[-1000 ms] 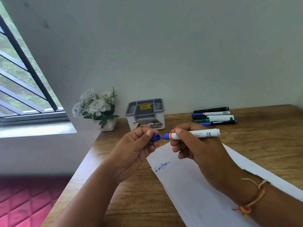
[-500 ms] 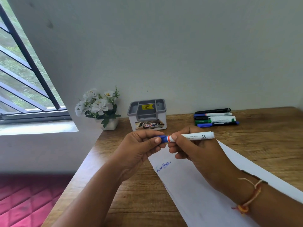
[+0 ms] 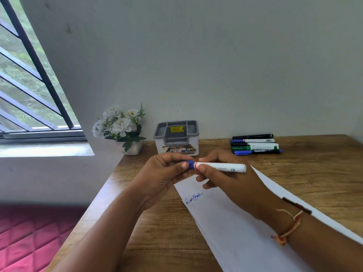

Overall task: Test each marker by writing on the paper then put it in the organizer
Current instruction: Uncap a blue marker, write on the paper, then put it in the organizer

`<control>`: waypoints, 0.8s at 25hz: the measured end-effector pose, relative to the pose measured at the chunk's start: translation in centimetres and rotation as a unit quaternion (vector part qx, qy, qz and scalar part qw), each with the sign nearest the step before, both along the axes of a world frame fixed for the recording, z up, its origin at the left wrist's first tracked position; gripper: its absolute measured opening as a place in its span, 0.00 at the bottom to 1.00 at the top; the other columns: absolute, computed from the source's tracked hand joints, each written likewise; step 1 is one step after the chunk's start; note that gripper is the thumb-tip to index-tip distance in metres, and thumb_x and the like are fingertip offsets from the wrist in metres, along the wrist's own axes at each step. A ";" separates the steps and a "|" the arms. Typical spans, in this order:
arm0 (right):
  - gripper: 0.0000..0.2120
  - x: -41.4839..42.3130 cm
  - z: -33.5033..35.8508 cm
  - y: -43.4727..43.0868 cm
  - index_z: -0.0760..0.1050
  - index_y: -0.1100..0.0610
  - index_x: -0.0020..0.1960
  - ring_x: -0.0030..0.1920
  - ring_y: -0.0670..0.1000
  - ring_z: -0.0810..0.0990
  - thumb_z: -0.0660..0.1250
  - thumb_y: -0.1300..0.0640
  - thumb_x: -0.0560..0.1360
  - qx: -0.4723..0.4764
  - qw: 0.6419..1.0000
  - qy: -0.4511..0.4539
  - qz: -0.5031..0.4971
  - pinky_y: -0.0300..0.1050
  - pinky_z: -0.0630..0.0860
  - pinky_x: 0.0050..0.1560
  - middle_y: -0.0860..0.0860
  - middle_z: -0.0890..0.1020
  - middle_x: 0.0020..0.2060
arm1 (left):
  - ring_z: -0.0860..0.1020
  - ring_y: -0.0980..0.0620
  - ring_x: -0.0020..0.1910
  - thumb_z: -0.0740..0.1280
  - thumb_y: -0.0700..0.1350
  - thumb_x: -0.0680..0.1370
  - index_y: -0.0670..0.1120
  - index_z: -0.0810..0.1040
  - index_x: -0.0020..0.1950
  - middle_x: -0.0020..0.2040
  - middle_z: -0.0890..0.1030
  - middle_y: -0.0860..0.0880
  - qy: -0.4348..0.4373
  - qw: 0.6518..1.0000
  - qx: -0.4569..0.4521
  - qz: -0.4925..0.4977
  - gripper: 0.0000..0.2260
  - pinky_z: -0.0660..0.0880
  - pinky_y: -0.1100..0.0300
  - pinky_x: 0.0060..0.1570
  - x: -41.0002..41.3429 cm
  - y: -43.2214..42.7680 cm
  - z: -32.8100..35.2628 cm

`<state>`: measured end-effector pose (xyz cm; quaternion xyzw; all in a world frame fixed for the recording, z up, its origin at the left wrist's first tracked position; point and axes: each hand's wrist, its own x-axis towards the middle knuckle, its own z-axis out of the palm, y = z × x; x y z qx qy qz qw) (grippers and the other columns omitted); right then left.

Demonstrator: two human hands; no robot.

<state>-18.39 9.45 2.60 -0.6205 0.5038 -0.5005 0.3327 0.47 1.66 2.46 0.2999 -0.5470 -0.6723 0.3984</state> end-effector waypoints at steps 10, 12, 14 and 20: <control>0.11 -1.4 2.9 0.0 0.81 0.49 0.61 0.45 0.47 0.83 0.70 0.54 0.78 0.200 0.969 0.139 0.043 0.42 0.79 0.45 0.47 0.86 0.43 | 0.85 0.50 0.48 0.71 0.37 0.71 0.43 0.77 0.64 0.54 0.85 0.40 0.067 0.997 -0.008 0.027 0.21 0.81 0.61 0.44 0.1 -0.6 -0.3; 0.11 -1.0 3.5 -1.1 0.82 0.50 0.60 0.46 0.48 0.80 0.70 0.54 0.78 0.181 0.977 0.116 -0.002 0.41 0.75 0.44 0.49 0.85 0.46 | 0.84 0.49 0.47 0.73 0.40 0.72 0.43 0.76 0.64 0.55 0.85 0.39 0.060 0.995 -0.007 0.079 0.21 0.81 0.58 0.48 0.1 -1.1 -0.7; 0.12 -1.0 4.6 -3.6 0.81 0.54 0.60 0.51 0.51 0.82 0.71 0.55 0.77 0.129 0.988 0.033 -0.081 0.45 0.79 0.50 0.53 0.85 0.51 | 0.83 0.48 0.45 0.74 0.43 0.73 0.43 0.78 0.62 0.50 0.85 0.39 0.008 0.989 -0.030 0.147 0.18 0.80 0.57 0.47 0.3 -1.6 -1.2; 0.12 -1.3 6.4 -12.3 0.80 0.56 0.57 0.48 0.53 0.85 0.75 0.56 0.74 0.004 0.974 0.048 -0.222 0.55 0.82 0.57 0.52 0.85 0.47 | 0.84 0.50 0.41 0.72 0.48 0.76 0.46 0.79 0.56 0.44 0.86 0.46 -0.110 0.965 -0.122 0.203 0.10 0.82 0.53 0.47 0.4 -2.3 -2.1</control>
